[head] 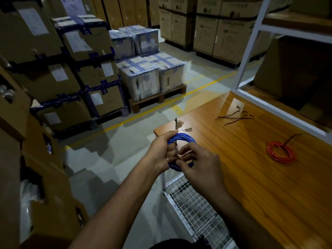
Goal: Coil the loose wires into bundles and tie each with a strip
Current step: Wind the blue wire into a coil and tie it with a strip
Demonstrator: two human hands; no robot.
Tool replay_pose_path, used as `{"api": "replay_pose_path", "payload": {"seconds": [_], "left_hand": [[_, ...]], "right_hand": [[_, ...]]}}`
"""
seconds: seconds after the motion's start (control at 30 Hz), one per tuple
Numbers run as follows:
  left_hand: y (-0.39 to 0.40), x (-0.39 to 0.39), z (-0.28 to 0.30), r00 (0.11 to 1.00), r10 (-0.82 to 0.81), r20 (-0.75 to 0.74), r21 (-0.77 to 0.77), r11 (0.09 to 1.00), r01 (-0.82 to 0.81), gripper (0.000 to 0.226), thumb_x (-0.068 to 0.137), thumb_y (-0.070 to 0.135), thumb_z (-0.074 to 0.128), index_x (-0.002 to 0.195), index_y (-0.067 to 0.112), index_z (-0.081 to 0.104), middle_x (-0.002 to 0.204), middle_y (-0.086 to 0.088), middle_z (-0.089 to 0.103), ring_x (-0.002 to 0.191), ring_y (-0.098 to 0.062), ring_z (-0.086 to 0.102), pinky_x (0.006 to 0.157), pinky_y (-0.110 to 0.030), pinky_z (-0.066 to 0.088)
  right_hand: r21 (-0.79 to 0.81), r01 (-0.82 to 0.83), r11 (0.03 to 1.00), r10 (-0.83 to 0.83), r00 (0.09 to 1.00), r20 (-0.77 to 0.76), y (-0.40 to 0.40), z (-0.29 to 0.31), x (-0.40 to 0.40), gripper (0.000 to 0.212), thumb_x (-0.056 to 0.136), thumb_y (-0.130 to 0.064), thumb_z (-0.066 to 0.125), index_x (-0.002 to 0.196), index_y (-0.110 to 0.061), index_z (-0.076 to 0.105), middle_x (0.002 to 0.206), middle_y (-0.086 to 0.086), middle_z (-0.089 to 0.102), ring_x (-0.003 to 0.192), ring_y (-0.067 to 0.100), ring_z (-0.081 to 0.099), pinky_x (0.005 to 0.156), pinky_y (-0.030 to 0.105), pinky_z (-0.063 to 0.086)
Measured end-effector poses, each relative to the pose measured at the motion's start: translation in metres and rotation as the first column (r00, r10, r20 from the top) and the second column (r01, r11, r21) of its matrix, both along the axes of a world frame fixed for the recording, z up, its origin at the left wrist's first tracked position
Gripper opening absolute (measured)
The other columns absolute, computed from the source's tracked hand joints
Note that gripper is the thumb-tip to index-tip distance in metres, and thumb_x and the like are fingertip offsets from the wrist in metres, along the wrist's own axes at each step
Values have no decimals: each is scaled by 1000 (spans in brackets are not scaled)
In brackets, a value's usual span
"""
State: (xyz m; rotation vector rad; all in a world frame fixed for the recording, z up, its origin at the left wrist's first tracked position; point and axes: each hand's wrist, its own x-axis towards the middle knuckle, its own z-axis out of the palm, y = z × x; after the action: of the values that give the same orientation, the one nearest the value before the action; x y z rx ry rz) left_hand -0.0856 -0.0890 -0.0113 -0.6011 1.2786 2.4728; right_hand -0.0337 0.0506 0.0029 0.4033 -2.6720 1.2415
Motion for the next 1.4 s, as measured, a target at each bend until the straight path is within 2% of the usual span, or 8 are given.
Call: {"api": "replay_pose_path", "payload": {"seconds": [0.17, 0.4, 0.6, 0.73, 0.87, 0.93, 1.07, 1.4], "left_hand": [[0, 1, 2, 987, 10, -163, -46, 999, -18, 39, 102, 28, 50, 66, 18, 38, 48, 2, 14, 37, -10, 10, 38, -21, 10], [5, 3, 1, 968, 27, -249, -22, 999, -34, 36, 107, 35, 36, 76, 17, 39, 45, 4, 17, 35, -8, 12, 39, -18, 10], [5, 3, -1, 982, 33, -187, 22, 999, -29, 36, 107, 30, 34, 75, 16, 42, 46, 4, 19, 35, -8, 14, 41, -20, 8], [5, 7, -6, 991, 2, -130, 34, 999, 3, 41, 103, 28, 35, 64, 18, 31, 43, 4, 20, 35, -9, 15, 38, -21, 11], [0, 7, -8, 994, -18, -108, 18, 1000, 20, 44, 100, 27, 36, 57, 19, 28, 43, 3, 19, 36, -10, 12, 36, -22, 12], [-4, 8, -10, 995, -14, -102, 22, 1000, 16, 44, 99, 26, 37, 56, 19, 29, 43, 3, 18, 36, -10, 11, 34, -21, 13], [-9, 9, -16, 999, -10, -54, 71, 997, 14, 45, 96, 28, 40, 53, 20, 30, 44, 4, 16, 37, -11, 9, 32, -21, 16], [-22, 20, -28, 996, -84, 24, 78, 994, 82, 47, 99, 32, 37, 54, 18, 29, 41, 3, 19, 35, -11, 11, 32, -21, 14]], "right_hand": [[-82, 110, 991, -116, 990, -75, 7, 0, 8, 11, 76, -21, 79, 80, -28, 72, 60, -13, 66, 57, 1, 64, 54, 30, 56], [-64, 229, 971, -238, 932, -274, 5, -2, 11, 13, 78, -16, 81, 89, -17, 74, 75, -4, 75, 64, 6, 71, 52, 21, 58], [-132, 318, 939, -335, 933, -134, -5, -9, 5, 9, 79, -10, 80, 86, -14, 75, 61, -9, 69, 51, -1, 63, 47, 11, 48], [-259, 380, 888, -394, 919, -3, -18, -12, 2, 8, 83, -12, 76, 88, -17, 71, 63, -9, 69, 54, 2, 66, 49, 30, 59], [-228, 372, 900, -376, 926, 27, -27, -18, 0, 8, 81, -14, 75, 85, -20, 72, 61, -7, 67, 52, 6, 66, 53, 35, 59], [-168, 313, 935, -311, 950, 39, -27, -19, 1, 8, 82, -16, 76, 89, -19, 76, 66, -6, 71, 57, 5, 67, 58, 31, 60], [-101, 196, 975, -198, 980, -15, -33, -16, 14, 11, 84, -17, 78, 94, -22, 77, 79, -10, 74, 65, -4, 65, 60, 2, 48], [-181, 306, 935, -316, 948, -32, -49, -24, 13, 11, 84, -14, 78, 93, -18, 75, 80, -6, 75, 63, -3, 62, 56, 3, 47]]}}
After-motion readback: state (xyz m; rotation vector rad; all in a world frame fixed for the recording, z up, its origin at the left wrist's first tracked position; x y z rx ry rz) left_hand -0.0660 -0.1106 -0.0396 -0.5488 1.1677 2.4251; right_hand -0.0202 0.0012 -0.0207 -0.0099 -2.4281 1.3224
